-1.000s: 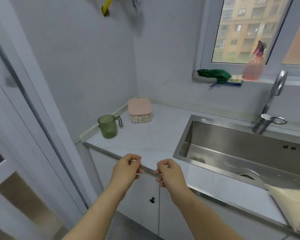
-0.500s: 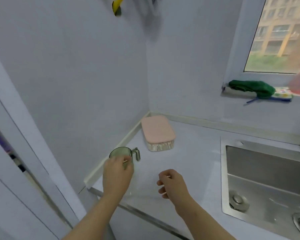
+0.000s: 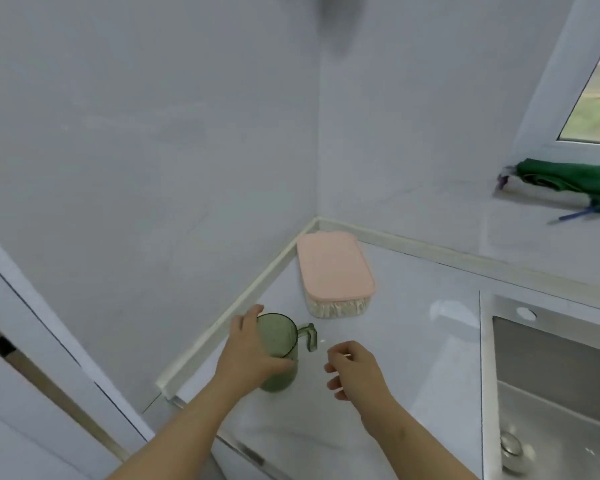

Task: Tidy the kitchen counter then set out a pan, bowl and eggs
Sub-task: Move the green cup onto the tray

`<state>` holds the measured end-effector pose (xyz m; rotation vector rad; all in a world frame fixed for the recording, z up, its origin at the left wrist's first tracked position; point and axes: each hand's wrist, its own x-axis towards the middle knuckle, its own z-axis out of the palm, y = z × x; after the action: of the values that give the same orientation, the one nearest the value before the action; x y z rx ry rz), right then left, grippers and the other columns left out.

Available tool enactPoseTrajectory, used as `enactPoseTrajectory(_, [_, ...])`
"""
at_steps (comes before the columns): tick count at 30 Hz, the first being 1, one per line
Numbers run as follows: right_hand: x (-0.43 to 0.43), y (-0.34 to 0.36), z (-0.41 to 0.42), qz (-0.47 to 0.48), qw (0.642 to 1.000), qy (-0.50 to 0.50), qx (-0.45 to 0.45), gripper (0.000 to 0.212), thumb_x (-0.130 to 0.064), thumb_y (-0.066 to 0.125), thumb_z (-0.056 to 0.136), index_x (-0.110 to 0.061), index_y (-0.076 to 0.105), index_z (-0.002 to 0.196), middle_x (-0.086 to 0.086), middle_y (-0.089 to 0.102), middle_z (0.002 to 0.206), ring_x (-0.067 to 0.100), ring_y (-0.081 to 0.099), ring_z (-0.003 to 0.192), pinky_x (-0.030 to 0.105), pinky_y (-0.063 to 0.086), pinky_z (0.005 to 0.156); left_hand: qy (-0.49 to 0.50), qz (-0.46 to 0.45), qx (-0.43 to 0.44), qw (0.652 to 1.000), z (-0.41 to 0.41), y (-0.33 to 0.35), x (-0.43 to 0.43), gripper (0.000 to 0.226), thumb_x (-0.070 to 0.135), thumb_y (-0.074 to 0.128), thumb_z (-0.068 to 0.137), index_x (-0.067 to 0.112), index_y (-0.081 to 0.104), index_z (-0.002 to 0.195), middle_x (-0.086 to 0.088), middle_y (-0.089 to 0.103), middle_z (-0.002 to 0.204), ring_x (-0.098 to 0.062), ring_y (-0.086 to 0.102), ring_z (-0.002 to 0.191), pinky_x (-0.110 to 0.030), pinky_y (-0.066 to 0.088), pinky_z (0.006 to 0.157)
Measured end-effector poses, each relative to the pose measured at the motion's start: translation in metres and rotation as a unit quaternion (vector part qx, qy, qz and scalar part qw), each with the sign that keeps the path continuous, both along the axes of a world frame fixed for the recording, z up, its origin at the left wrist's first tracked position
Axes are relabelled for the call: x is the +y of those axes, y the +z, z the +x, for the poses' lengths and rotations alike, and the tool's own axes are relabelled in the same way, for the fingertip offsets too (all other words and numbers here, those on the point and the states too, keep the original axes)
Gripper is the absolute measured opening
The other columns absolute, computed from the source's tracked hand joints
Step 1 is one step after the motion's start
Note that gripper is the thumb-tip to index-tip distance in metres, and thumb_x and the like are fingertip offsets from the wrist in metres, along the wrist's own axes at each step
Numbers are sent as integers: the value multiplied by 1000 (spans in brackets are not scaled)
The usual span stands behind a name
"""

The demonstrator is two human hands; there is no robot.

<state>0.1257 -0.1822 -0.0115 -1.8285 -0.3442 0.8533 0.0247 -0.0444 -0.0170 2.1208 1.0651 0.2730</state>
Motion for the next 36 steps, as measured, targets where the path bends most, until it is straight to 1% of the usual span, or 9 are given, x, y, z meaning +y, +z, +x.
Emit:
enactPoseTrajectory(5, [-7, -9, 23, 3, 995, 41, -92, 40, -31, 40, 98, -28, 33, 138, -2, 35, 128, 18, 46, 113, 29, 43, 90, -144, -47, -13, 988, 23, 0, -22, 102, 25, 82, 63, 30, 19, 142, 8, 29, 130, -13, 39, 121, -28, 43, 97])
enactPoseTrajectory(8, [-22, -7, 39, -39, 987, 95, -122, 34, -29, 36, 100, -14, 48, 127, 0, 53, 97, 11, 52, 81, 19, 39, 67, -162, -83, -48, 982, 46, -2, -37, 104, 30, 82, 53, 35, 20, 136, 9, 30, 130, -10, 39, 120, -26, 43, 98])
enactPoseTrajectory(10, [-37, -8, 51, -74, 987, 86, -115, 31, -32, 35, 100, -10, 55, 110, -1, 53, 82, 11, 49, 70, 22, 37, 64, -149, -85, -77, 982, 62, -5, -48, 101, 39, 79, 47, 38, 20, 129, 9, 31, 124, -9, 41, 117, -22, 42, 95])
enactPoseTrajectory(13, [-63, -8, 64, -87, 994, 36, -51, 33, -40, 30, 100, -15, 50, 94, -1, 54, 83, 8, 47, 67, 21, 36, 63, -124, -131, -112, 977, 90, -8, -66, 97, 30, 81, 53, 32, 26, 132, 6, 38, 118, -12, 44, 112, -23, 39, 90])
enactPoseTrajectory(16, [-89, -7, 70, -67, 997, -44, 9, 34, -43, 29, 100, -16, 49, 91, -2, 52, 84, 7, 44, 68, 20, 34, 60, -143, -188, -113, 965, 114, -10, -84, 87, 16, 81, 67, 26, 30, 137, 2, 43, 121, -15, 45, 111, -29, 41, 92])
enactPoseTrajectory(21, [-129, 0, 73, -18, 984, -176, 8, 25, -32, 39, 99, -16, 51, 84, -4, 56, 77, 8, 43, 61, 20, 32, 56, -192, -210, -135, 949, 148, -2, -116, 66, 13, 82, 68, 22, 46, 123, 2, 50, 117, -16, 50, 107, -27, 42, 85])
enactPoseTrajectory(26, [-193, 8, 48, 29, 941, -337, -13, 23, -25, 42, 99, -13, 49, 80, -1, 55, 67, 8, 46, 48, 14, 30, 43, -316, -240, -131, 908, 165, 18, -188, 55, 10, 81, 68, 26, 49, 109, 3, 58, 105, -14, 57, 96, -26, 44, 80])
enactPoseTrajectory(31, [-287, 11, -9, 34, 870, -490, -32, 26, -29, 43, 98, -15, 53, 79, -2, 56, 68, 8, 43, 53, 21, 32, 54, -433, -261, -109, 856, 149, 26, -294, 56, 10, 81, 68, 25, 47, 110, 2, 56, 107, -16, 55, 101, -29, 45, 88])
enactPoseTrajectory(36, [-400, 13, -112, 18, 793, -607, -55, 30, -34, 40, 99, -13, 54, 81, -3, 60, 62, 4, 44, 43, 17, 33, 49, -575, -294, -56, 761, 87, 29, -434, 58, 11, 78, 73, 12, 47, 121, -1, 54, 109, -17, 53, 101, -28, 41, 86])
